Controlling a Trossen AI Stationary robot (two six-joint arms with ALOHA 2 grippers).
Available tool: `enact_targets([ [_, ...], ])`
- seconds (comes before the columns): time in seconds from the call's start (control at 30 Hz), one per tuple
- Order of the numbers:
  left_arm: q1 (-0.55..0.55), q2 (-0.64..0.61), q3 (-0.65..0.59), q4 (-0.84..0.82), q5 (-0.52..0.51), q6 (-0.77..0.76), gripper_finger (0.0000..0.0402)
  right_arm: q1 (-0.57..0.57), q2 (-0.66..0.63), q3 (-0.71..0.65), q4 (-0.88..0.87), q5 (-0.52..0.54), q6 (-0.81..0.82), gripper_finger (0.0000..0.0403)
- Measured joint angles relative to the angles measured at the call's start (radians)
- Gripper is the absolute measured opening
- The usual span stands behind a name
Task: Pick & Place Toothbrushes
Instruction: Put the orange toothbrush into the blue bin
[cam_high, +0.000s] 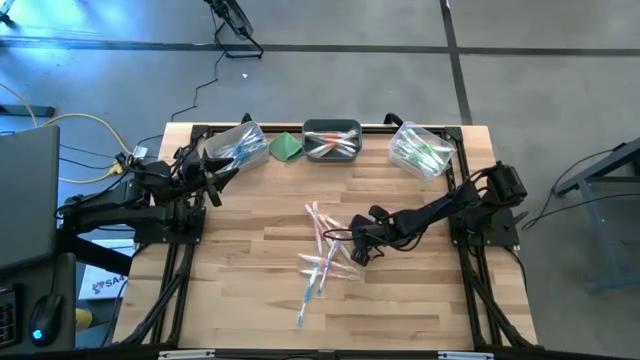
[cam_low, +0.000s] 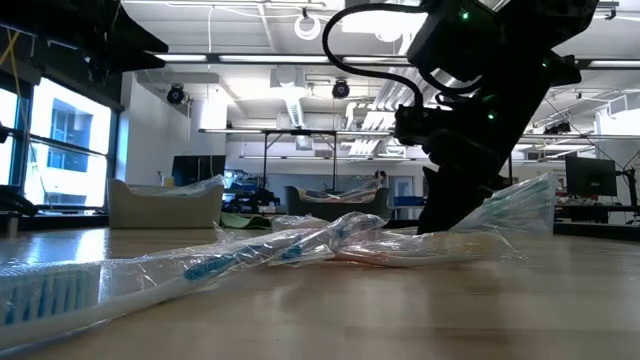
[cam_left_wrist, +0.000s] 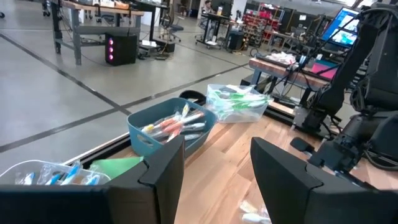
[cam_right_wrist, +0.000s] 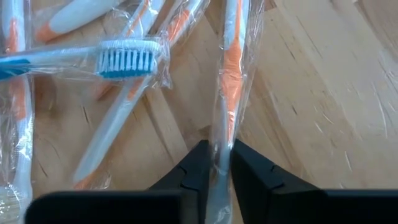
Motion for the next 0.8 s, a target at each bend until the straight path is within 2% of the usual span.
enact_targets([
  [0.23, 0.000, 0.000, 0.000, 0.000, 0.000, 0.000, 0.0179, -0.001, -0.017, -0.002, -0.007, -0.015, 0.001, 0.0013],
  [0.5, 0.000, 0.000, 0.000, 0.000, 0.000, 0.000, 0.0179, -0.006, -0.045, -0.003, -0.050, -0.054, 0.001, 0.0014],
  [0.8, 0.000, 0.000, 0.000, 0.001, 0.000, -0.003, 0.0179, -0.044, -0.186, -0.003, -0.145, -0.051, -0.003, 0.0013],
])
